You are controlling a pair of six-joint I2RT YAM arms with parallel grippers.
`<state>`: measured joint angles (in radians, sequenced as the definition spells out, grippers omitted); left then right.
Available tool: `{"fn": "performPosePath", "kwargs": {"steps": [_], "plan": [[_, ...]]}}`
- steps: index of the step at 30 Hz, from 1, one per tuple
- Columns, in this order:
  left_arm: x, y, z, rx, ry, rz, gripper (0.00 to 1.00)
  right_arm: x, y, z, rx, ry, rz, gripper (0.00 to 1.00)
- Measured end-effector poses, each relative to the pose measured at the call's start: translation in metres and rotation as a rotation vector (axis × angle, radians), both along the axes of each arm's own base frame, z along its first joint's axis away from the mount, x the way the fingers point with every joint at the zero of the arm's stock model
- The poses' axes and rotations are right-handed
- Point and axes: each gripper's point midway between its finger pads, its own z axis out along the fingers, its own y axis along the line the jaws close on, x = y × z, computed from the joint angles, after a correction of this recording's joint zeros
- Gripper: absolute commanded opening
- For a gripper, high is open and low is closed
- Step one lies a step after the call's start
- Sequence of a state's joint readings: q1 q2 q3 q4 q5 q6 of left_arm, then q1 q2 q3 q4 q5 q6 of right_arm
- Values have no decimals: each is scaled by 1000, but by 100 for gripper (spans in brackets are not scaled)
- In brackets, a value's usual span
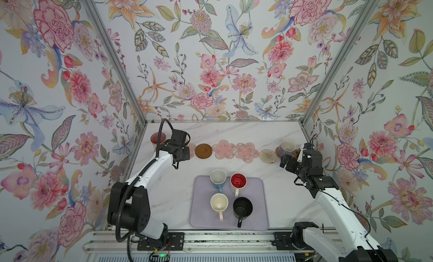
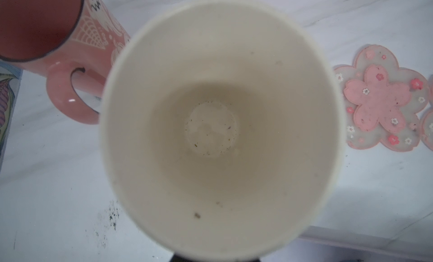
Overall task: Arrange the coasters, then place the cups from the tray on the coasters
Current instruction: 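Carry the light green mug with the left gripper toward the pink flower coaster, then lower the light green mug onto the pink flower coaster beside the pink mug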
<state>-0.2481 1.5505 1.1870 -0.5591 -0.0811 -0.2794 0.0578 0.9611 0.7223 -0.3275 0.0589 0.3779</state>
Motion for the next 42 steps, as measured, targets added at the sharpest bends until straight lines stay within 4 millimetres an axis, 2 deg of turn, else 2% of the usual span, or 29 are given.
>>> {"fn": "performPosePath", "kwargs": {"steps": [5,12,33,42], "plan": [[25,0,-9,-10,14,5,0,0,0,0,1,0,1,99],[46,-3,-27,5,52,-8,0,0,1,0,4,0,6,99],[50,14,-45,22,99,15,0,0,3,0,11,1,14,99],[51,12,-46,4,105,9,0,0,3,0,11,1,14,99]]}}
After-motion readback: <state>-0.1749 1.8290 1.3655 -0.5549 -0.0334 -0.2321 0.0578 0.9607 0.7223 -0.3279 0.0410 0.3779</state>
